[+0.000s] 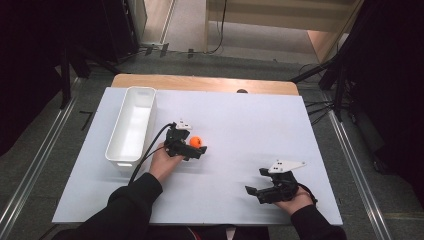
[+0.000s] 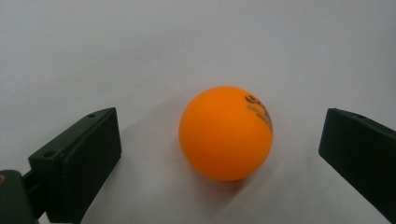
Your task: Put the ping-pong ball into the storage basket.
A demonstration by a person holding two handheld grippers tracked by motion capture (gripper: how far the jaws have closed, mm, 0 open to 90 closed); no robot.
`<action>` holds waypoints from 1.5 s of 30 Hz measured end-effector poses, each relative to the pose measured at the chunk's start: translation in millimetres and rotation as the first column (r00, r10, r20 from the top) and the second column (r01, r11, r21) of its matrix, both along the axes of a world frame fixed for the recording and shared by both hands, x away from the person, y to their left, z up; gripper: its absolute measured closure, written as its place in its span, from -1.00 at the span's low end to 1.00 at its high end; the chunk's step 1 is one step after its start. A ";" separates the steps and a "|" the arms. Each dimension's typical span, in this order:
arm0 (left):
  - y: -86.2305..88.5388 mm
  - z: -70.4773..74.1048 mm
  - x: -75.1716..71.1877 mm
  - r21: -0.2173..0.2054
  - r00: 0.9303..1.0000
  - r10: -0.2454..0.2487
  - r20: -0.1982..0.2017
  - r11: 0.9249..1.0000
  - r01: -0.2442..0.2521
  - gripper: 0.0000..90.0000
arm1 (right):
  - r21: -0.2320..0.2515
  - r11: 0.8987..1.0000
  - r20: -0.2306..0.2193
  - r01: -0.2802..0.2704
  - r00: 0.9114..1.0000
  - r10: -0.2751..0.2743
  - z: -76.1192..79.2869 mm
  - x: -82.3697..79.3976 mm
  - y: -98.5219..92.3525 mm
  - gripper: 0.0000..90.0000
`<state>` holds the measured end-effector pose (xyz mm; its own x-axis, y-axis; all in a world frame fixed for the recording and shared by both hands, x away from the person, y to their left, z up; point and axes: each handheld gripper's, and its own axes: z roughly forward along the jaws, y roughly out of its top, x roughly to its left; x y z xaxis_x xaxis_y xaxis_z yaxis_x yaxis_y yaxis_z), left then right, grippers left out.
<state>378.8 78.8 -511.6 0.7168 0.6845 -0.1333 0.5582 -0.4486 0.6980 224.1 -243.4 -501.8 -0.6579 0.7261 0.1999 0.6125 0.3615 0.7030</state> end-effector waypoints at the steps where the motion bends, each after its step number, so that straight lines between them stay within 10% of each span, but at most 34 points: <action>1: -0.1 -0.4 -0.9 0.008 1.000 -0.001 0.010 1.000 0.001 -1.00 | 0.000 1.000 0.000 0.000 1.000 0.000 0.0 -0.1 0.0 -0.73; 24: -11.5 -3.2 -8.8 0.130 0.996 0.003 0.091 0.991 -0.015 -0.96 | -0.004 1.000 -0.001 -0.001 1.000 0.001 0.0 -0.6 0.3 -0.73; 45: -9.2 -1.3 -13.7 0.102 0.992 -0.002 0.130 0.995 -0.011 -0.40 | -0.006 1.000 -0.006 -0.005 1.000 0.005 0.2 -1.0 0.6 -0.73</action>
<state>365.1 69.6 -512.9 0.7203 0.6929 0.0314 0.4680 -0.5189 0.7153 223.1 -242.8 -501.6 -0.6600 0.7243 0.1995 0.6150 0.3684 0.6972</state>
